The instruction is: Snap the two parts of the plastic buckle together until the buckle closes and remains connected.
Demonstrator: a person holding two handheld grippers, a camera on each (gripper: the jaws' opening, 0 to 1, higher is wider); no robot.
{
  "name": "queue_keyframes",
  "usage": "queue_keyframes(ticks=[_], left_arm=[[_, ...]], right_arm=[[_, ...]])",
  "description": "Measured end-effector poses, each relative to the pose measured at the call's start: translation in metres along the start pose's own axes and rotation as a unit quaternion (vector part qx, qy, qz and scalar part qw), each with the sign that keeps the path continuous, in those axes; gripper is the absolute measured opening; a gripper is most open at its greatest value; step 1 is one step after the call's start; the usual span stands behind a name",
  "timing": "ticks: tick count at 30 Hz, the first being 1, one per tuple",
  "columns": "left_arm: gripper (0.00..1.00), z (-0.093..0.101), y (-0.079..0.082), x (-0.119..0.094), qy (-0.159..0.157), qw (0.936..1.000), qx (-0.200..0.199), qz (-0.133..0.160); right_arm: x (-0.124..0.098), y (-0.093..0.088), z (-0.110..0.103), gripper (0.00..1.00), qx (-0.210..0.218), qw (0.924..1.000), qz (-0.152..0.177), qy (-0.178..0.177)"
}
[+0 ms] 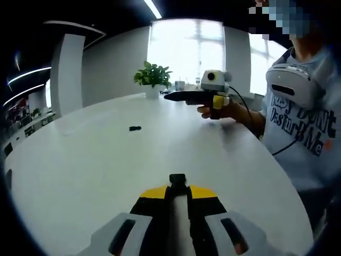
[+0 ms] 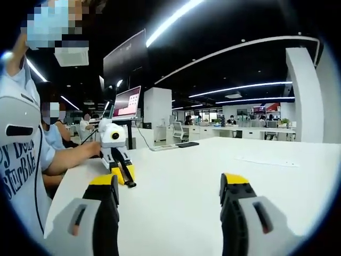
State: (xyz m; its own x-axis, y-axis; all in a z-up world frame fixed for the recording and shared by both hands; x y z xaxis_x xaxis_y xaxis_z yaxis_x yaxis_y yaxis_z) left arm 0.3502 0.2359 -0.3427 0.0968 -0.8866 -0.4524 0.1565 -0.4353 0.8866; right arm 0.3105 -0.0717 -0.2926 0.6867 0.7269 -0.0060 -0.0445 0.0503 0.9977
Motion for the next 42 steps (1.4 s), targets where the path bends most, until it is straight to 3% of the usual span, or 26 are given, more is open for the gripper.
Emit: queue_keyframes(ticks=[14,28,36,42], left_arm=[[0.12,0.002,0.001,0.001,0.003,1.0000,0.007,-0.003],[0.12,0.002,0.001,0.000,0.005,0.9999,0.009,-0.004],[0.12,0.002,0.001,-0.001,0.006,0.9999,0.009,-0.004],[0.12,0.002,0.000,-0.001,0.005,0.9999,0.009,-0.003]], right_arm=[[0.013,0.024,0.018,0.77,-0.054,0.9983,-0.022,-0.006],[0.042,0.028,0.044,0.74,-0.084,0.9943,-0.065,0.009],[0.057,0.024,0.057,0.71,-0.061,0.9962,-0.062,0.000],[0.054,0.003,0.066,0.65,-0.002,0.9983,-0.056,-0.018]])
Point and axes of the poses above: the point that each gripper's makers call its tool centre point, and the gripper's own axes: x roughly forward along the fingers, z roughly to its right, y roughly out of its top, the point moved 9 cm from there along -x, roughly backward along the fingers, and after that the axes turned 1 degree about -x, right-handed, at the moved point
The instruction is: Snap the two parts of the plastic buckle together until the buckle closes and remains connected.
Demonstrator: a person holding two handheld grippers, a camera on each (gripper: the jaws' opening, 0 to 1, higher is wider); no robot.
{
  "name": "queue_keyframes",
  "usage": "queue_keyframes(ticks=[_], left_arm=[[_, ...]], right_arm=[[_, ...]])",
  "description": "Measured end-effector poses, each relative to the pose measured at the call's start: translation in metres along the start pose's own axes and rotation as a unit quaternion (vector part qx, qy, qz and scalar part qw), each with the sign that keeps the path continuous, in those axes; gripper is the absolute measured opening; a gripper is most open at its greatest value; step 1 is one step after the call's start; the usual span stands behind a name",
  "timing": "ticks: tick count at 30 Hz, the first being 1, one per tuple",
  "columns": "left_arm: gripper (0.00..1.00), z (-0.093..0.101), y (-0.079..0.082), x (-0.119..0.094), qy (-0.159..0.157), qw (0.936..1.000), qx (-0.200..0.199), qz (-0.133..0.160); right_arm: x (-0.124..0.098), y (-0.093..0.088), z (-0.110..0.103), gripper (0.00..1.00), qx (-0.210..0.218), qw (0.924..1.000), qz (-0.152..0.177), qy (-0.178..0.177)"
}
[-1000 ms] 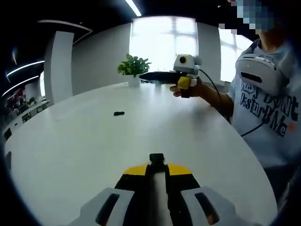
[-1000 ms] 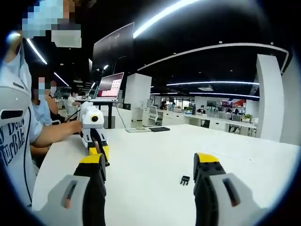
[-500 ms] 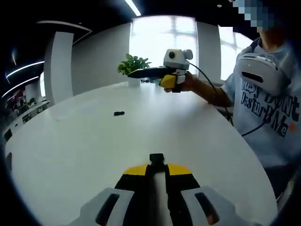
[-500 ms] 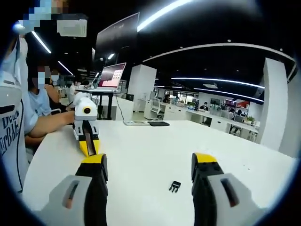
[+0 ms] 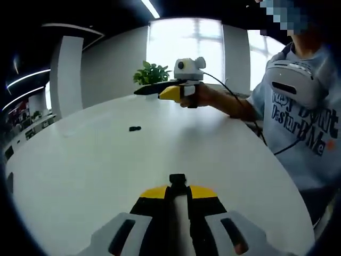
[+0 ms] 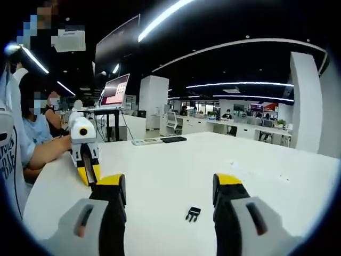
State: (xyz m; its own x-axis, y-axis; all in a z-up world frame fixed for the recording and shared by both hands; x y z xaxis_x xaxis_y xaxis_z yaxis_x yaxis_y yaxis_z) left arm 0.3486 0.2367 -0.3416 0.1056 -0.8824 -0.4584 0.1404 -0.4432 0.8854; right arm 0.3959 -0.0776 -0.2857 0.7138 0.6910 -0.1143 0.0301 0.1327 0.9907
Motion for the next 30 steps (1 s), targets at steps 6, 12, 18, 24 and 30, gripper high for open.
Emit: queue_keyframes(ticks=[6,12,18,24,30], left_arm=[[0.12,0.000,0.000,0.001,-0.002,1.0000,0.002,0.001],[0.12,0.001,0.001,0.002,-0.002,1.0000,0.002,0.001],[0.12,0.002,0.001,0.002,-0.001,1.0000,0.004,0.000],[0.12,0.002,0.001,0.003,0.000,1.0000,0.005,0.000],[0.12,0.003,0.002,0.004,-0.004,1.0000,0.006,0.000]], right_arm=[[-0.001,-0.010,0.007,0.62,0.005,0.9997,-0.017,-0.017],[0.003,-0.024,0.012,0.52,0.019,0.9980,-0.050,-0.033],[0.009,-0.035,0.014,0.42,0.026,0.9956,-0.079,-0.041],[0.007,-0.040,0.017,0.32,0.030,0.9934,-0.097,-0.054],[0.014,-0.044,0.016,0.28,0.034,0.9916,-0.114,-0.052]])
Point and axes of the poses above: the point that each gripper's makers call its tool centre point, and the gripper's own axes: x roughly forward along the fingers, z roughly to its right, y roughly out of its top, the point moved 9 cm from there along -x, roughly backward along the fingers, and after that the axes turned 1 degree about -x, right-handed, at the moved point
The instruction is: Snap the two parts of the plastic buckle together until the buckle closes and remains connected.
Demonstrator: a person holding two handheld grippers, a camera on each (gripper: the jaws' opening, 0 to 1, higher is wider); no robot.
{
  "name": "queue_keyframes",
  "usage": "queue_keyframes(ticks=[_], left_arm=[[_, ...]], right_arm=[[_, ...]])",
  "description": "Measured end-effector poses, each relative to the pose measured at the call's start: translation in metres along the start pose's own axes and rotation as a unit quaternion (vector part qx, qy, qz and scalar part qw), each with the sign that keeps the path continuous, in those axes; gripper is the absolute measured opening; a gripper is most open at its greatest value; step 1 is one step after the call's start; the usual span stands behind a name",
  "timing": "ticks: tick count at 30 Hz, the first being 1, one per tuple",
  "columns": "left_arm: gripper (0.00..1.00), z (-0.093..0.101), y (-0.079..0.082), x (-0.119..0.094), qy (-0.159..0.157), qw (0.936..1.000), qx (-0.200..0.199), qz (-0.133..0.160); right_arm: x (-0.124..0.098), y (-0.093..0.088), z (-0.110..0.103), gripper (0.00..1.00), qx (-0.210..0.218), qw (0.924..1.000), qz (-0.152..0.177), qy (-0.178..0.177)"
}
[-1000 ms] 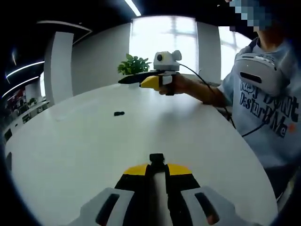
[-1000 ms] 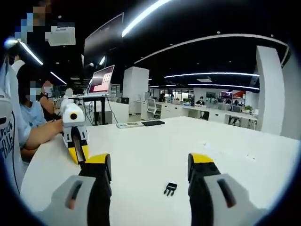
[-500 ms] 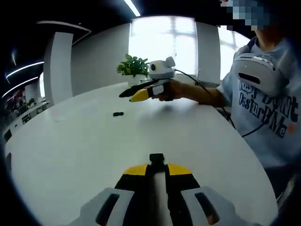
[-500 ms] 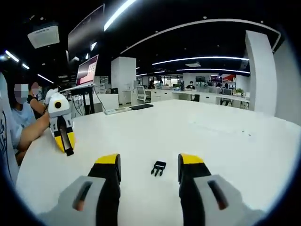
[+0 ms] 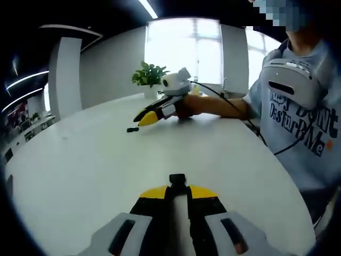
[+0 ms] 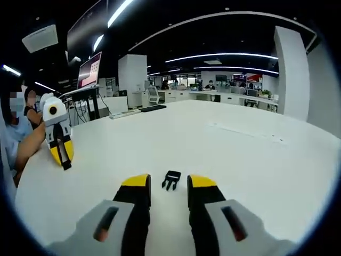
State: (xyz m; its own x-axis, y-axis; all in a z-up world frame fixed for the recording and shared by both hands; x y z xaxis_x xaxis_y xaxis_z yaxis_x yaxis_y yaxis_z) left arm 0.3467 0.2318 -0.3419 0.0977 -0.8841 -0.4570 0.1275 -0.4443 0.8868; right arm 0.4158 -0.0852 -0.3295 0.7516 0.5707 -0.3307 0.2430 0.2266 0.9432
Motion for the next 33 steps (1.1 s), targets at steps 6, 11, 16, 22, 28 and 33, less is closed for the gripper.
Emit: queue_keyframes(ticks=[6,11,16,22,28,33], left_arm=[[0.12,-0.0010,-0.0004,-0.0006,-0.001,1.0000,-0.001,0.002],[0.12,-0.0013,-0.0005,-0.0007,-0.001,1.0000,-0.001,0.002],[0.12,-0.0017,-0.0007,-0.0010,0.000,1.0000,0.000,0.002],[0.12,-0.0013,-0.0010,-0.0009,-0.001,1.0000,0.000,0.002],[0.12,-0.0006,-0.0011,-0.0006,0.000,1.0000,0.000,0.002],[0.12,0.0000,-0.0011,0.0000,0.000,1.0000,0.001,0.002]], right_arm=[[0.0052,-0.0029,0.0007,0.26,-0.004,0.9998,-0.019,-0.003],[0.0065,-0.0043,0.0018,0.22,-0.010,0.9996,-0.027,-0.007],[0.0085,-0.0049,-0.0009,0.21,-0.013,0.9994,-0.031,-0.005],[0.0092,-0.0048,-0.0022,0.16,-0.025,0.9991,-0.032,-0.008],[0.0093,-0.0053,-0.0017,0.13,-0.033,0.9989,-0.031,-0.008],[0.0096,-0.0051,-0.0016,0.12,-0.038,0.9988,-0.030,-0.003]])
Point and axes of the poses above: the point that each gripper's makers call its tool centre point, and the gripper's own axes: x roughly forward along the fingers, z roughly to its right, y roughly out of its top, the point moved 9 cm from there along -x, roughly backward along the fingers, and after that the axes turned 1 degree about -x, right-handed, at the moved point
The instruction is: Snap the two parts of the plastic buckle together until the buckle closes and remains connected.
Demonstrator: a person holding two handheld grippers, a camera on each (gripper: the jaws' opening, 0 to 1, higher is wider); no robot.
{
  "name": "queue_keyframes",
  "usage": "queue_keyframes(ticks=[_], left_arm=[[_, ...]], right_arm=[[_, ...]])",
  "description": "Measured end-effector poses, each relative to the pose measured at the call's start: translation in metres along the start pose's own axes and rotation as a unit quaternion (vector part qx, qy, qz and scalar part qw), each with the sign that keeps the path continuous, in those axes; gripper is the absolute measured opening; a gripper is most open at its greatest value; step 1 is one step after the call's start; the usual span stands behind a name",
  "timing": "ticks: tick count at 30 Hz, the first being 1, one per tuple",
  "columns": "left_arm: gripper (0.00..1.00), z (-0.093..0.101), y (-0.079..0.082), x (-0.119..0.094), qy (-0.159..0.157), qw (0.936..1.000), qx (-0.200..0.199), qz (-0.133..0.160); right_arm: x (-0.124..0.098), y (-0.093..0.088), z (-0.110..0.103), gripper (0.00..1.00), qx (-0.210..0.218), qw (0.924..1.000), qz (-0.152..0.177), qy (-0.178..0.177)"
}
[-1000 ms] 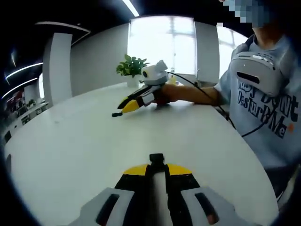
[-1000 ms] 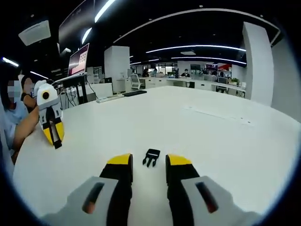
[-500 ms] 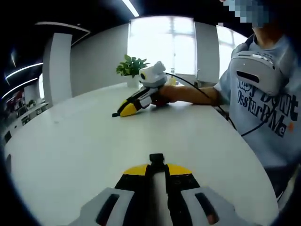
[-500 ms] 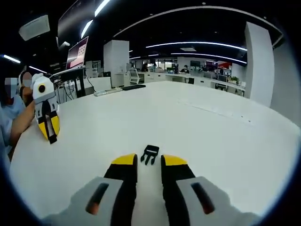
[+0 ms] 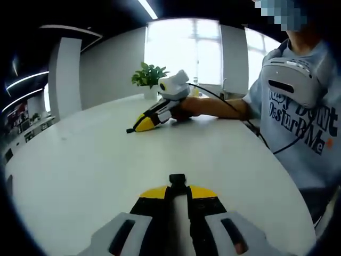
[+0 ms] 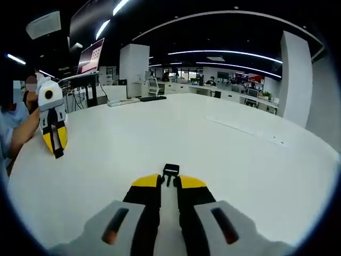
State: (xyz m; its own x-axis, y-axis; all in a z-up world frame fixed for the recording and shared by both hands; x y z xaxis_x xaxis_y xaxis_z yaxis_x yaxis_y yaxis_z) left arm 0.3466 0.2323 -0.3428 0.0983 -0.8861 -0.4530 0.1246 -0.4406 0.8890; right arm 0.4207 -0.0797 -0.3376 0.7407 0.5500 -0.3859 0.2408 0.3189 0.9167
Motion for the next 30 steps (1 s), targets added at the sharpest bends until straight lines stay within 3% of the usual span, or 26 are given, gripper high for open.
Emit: queue_keyframes(ticks=[30], left_arm=[[0.12,-0.001,-0.001,0.004,-0.010,0.9998,-0.004,0.014]], right_arm=[[-0.008,-0.003,-0.013,0.12,-0.028,0.9987,0.004,0.043]])
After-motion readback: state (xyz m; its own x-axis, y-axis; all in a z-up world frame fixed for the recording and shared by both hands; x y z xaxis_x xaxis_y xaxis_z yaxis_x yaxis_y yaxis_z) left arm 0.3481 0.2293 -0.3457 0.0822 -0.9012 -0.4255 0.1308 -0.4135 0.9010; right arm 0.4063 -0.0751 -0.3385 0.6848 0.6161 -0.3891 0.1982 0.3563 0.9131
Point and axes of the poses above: the point that each gripper's makers call its tool centre point, and the gripper's own axes: x roughly forward along the fingers, z roughly to its right, y roughly out of its top, the point moved 9 cm from there along -x, roughly backward along the fingers, and after that the axes turned 1 degree about -x, right-handed, at the moved point
